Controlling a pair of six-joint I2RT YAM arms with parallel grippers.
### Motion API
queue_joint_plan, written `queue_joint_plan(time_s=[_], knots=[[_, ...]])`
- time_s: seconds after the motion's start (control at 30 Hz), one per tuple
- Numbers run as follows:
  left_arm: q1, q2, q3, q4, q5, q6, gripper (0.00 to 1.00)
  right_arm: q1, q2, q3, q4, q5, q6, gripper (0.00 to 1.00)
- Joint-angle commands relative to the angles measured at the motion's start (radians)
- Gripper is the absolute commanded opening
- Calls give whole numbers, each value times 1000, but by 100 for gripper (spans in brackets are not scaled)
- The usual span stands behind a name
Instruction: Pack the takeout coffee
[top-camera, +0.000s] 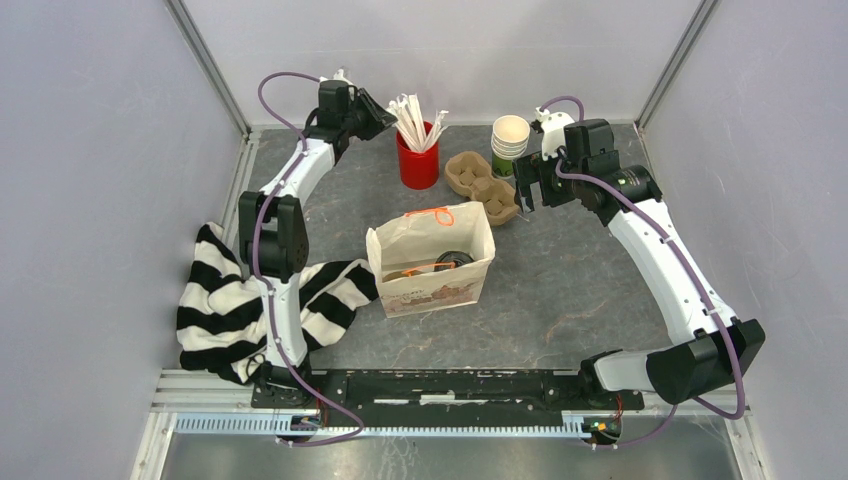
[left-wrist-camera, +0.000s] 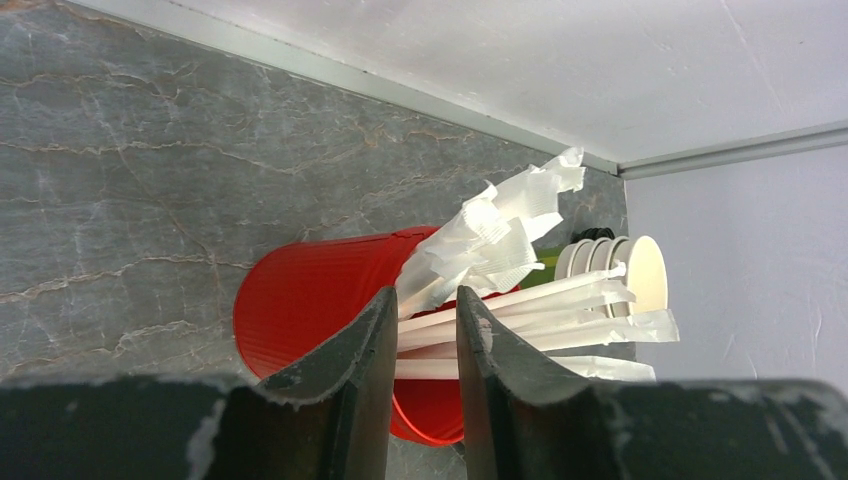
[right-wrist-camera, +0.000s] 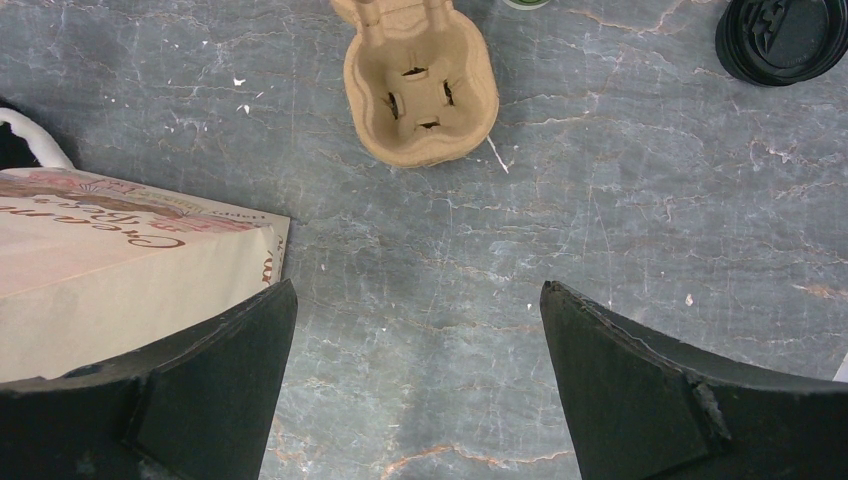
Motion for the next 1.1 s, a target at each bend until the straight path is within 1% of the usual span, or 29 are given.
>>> queue_joint_plan(time_s=[0.0,0.27,0.63,0.73,0.87,1.07], knots=[[0,7,58,11,-5,0,32,-3,-16,4,42,-8,-11,98],[-2,8,97,-1,1,-1,25,-2,-17,4,42,-6,-11,98],[-9,-13,82,-15,3,10,15,-3,-25,-3,46,-12,-12,98],[-10,-12,85,-17,0,13,11,-4,-30,-7,47,-14,-12,98],[-10,-20,101,-37,-2,20,2,-4,-35,-11,49,-15,-11,98],[-14,-95,101,-68,-9,51,2,-5,-42,-10,49,-24,-11,98]])
